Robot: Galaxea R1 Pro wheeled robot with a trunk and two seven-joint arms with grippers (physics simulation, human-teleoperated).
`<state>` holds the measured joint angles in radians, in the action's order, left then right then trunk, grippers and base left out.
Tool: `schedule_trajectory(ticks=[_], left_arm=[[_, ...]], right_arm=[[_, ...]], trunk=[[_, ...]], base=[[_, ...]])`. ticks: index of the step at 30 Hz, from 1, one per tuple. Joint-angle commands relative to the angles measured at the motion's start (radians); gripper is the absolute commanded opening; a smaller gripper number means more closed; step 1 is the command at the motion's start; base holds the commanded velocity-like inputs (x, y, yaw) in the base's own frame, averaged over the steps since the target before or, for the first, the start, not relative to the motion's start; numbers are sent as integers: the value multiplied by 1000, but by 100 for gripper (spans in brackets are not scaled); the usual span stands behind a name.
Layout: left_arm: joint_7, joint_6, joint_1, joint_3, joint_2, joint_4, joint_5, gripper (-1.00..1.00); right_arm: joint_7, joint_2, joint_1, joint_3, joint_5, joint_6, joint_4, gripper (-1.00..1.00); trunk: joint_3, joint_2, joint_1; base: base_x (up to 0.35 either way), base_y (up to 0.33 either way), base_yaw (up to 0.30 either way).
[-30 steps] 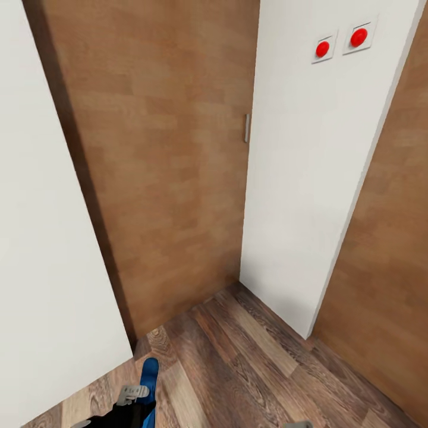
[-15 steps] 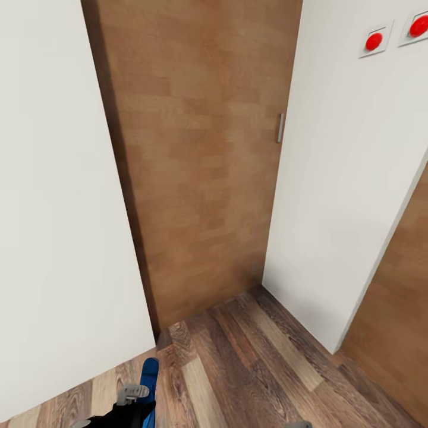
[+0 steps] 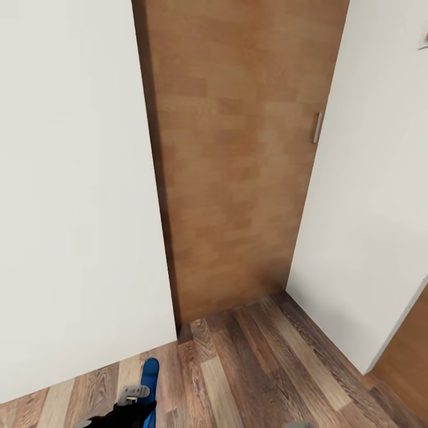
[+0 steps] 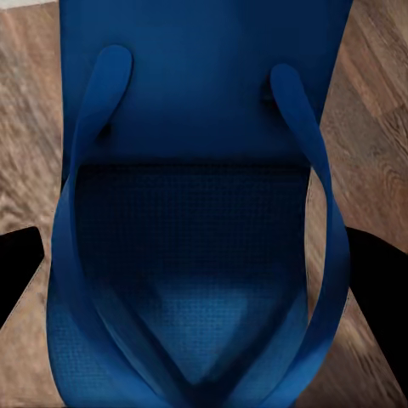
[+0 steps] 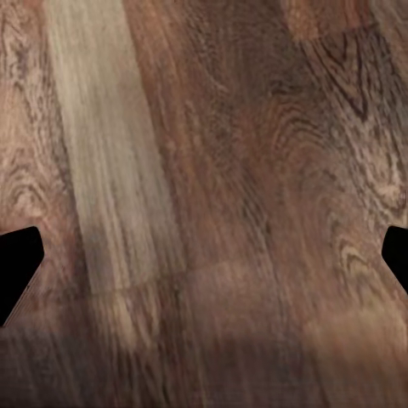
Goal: In the bedroom, move the book from the bed onto either nightstand, and place the two sandals side by side next to the bed.
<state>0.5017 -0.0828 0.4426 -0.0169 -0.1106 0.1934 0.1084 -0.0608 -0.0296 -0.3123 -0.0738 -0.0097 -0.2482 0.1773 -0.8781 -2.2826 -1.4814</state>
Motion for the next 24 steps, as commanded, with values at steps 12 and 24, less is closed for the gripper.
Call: schedule_trajectory(ticks=[12, 24], left_arm=[[5, -1, 1, -2, 0, -2, 7, -100], [5, 0, 1, -2, 0, -2, 7, -100]], right_arm=[[1, 0, -1, -6, -1, -3, -1, 100], [2, 0, -1, -6, -1, -3, -1, 100]], trunk=[[-1, 0, 0], [-1, 0, 0]], base=[[0, 0, 290], [0, 0, 290]])
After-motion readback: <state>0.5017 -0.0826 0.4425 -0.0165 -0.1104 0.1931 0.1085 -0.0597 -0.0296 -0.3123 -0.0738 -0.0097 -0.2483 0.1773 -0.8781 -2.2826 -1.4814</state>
